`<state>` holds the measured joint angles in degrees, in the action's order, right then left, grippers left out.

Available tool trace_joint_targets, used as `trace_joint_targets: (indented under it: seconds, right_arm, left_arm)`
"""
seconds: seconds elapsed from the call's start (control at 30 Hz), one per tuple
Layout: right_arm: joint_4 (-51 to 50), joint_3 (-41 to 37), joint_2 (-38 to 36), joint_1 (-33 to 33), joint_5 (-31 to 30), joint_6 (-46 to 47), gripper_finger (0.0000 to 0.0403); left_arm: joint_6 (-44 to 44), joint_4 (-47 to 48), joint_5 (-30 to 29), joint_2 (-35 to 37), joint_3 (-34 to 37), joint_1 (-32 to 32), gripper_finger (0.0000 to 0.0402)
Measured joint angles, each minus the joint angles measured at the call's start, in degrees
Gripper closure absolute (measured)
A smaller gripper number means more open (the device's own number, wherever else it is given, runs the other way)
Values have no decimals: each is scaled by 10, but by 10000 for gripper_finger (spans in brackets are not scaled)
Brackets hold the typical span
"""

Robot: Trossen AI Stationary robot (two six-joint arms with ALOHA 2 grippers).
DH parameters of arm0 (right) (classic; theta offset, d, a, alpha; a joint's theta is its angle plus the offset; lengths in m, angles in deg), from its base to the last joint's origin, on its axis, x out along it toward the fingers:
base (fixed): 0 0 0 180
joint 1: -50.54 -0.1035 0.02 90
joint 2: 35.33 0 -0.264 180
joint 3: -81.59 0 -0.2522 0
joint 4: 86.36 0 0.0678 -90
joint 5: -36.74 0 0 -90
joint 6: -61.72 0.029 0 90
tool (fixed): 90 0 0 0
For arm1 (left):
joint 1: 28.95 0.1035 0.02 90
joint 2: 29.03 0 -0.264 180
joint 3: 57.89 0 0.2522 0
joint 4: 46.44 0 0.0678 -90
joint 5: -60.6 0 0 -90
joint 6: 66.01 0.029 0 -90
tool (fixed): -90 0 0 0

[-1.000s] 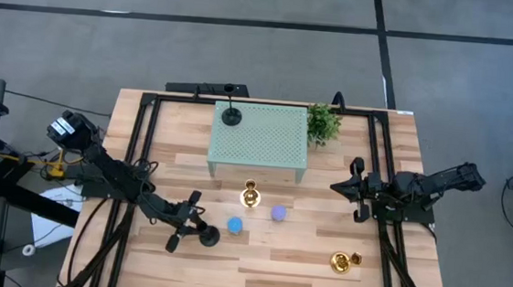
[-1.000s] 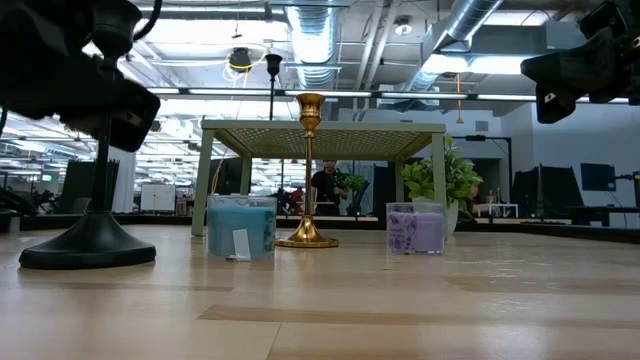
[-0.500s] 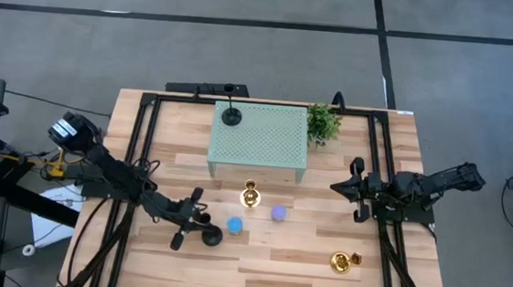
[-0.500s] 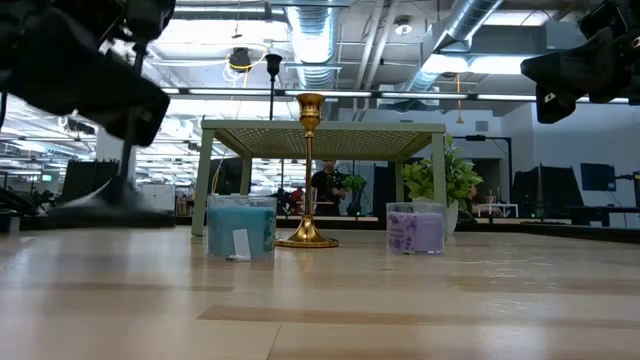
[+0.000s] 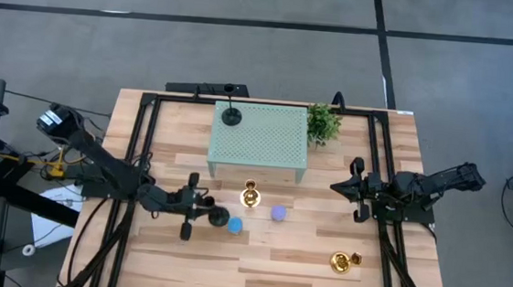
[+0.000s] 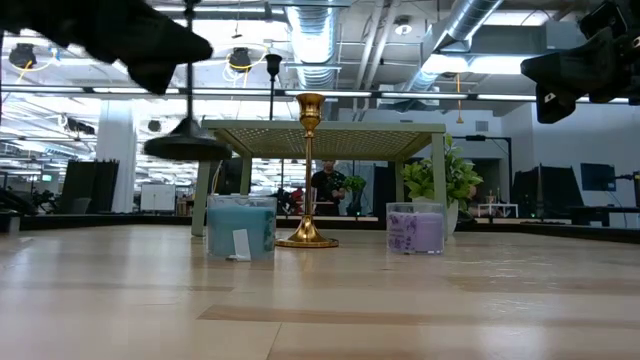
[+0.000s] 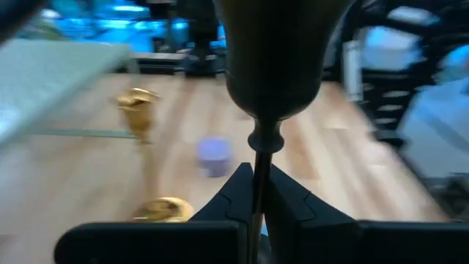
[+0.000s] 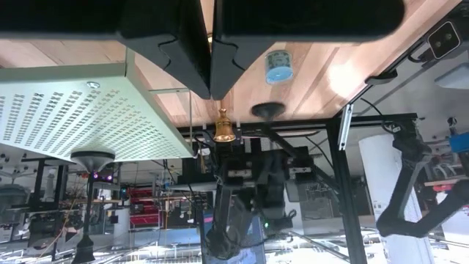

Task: Pick & Place candle stick holders
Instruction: Put the black candle holder on the shelf

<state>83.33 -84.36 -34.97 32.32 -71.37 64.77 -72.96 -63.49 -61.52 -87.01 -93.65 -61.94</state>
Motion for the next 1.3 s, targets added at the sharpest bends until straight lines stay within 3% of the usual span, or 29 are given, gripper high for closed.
trace_joint_targets:
  seconds: [0.37,0.57,0.8,1.07,1.3]
  right_arm:
    - [0,0,0,0,0,0,403]
    - [0,0,0,0,0,0,403]
    - [0,0,0,0,0,0,403]
    - [0,0,0,0,0,-5,403]
    - [0,0,0,0,0,-6,403]
  left_arm:
    - [94,220,-9,82,-144,84,387]
    - [157,230,-7,83,-183,172,387]
    - [158,231,-3,83,-200,276,387]
    - [93,232,131,57,-201,379,387]
    - [81,236,138,26,-201,416,387]
